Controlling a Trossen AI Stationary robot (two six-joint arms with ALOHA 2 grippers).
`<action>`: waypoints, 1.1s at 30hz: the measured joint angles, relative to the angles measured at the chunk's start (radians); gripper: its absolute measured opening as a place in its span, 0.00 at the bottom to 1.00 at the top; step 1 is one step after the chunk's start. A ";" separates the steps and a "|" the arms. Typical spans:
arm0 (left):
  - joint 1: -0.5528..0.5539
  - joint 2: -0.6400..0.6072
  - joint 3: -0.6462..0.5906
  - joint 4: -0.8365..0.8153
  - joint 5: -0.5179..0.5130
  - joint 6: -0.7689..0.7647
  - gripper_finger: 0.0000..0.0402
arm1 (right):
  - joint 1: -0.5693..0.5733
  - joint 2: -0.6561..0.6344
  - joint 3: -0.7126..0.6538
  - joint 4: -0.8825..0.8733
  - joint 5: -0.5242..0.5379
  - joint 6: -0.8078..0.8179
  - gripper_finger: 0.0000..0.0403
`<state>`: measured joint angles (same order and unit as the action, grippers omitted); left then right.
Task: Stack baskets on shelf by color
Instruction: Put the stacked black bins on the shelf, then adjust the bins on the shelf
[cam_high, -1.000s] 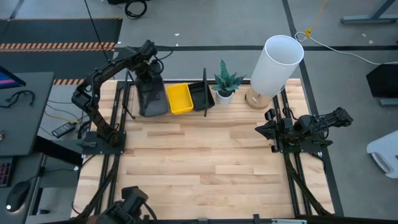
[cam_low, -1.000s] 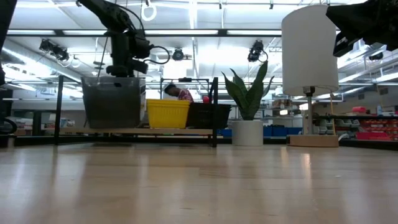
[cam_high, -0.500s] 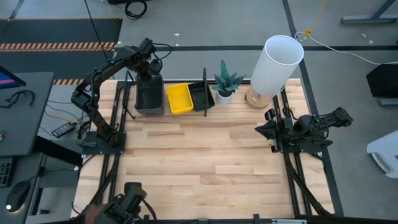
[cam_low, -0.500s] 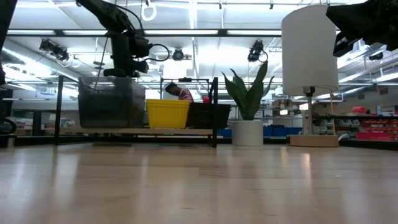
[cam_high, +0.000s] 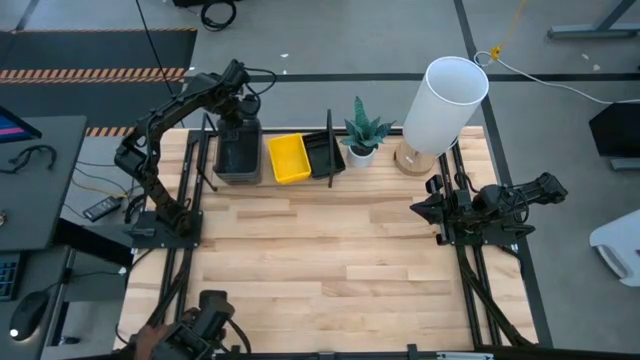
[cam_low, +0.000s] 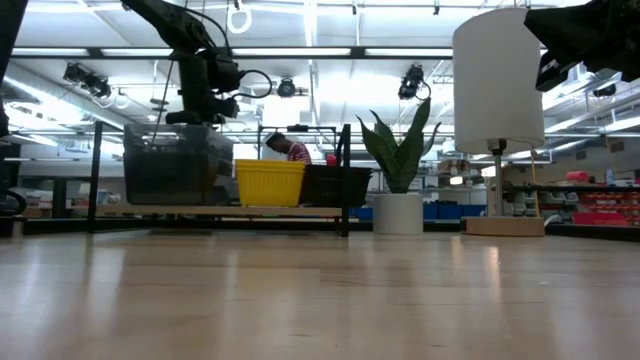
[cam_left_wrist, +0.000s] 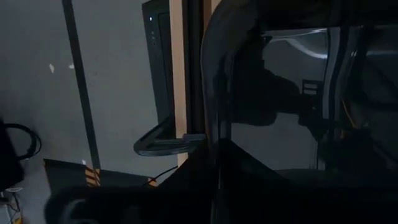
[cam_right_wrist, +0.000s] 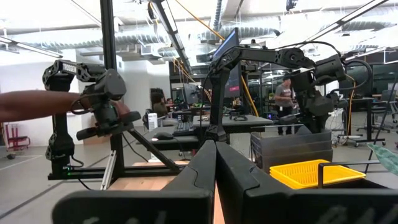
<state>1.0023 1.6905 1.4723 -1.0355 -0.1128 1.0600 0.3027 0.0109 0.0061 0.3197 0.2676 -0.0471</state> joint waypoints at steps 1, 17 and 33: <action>0.000 0.000 0.000 0.000 -0.007 0.000 0.07 | 0.000 0.000 0.000 0.000 0.000 0.000 0.03; -0.033 -0.018 0.000 0.074 -0.147 -0.097 0.49 | 0.000 0.000 0.000 0.000 0.000 0.000 0.03; -0.173 -0.144 0.001 0.180 0.134 -0.275 0.37 | 0.000 0.000 0.000 0.000 0.000 0.000 0.03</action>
<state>0.8293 1.5467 1.4731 -0.8559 0.0215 0.7853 0.3023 0.0109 0.0060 0.3199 0.2676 -0.0472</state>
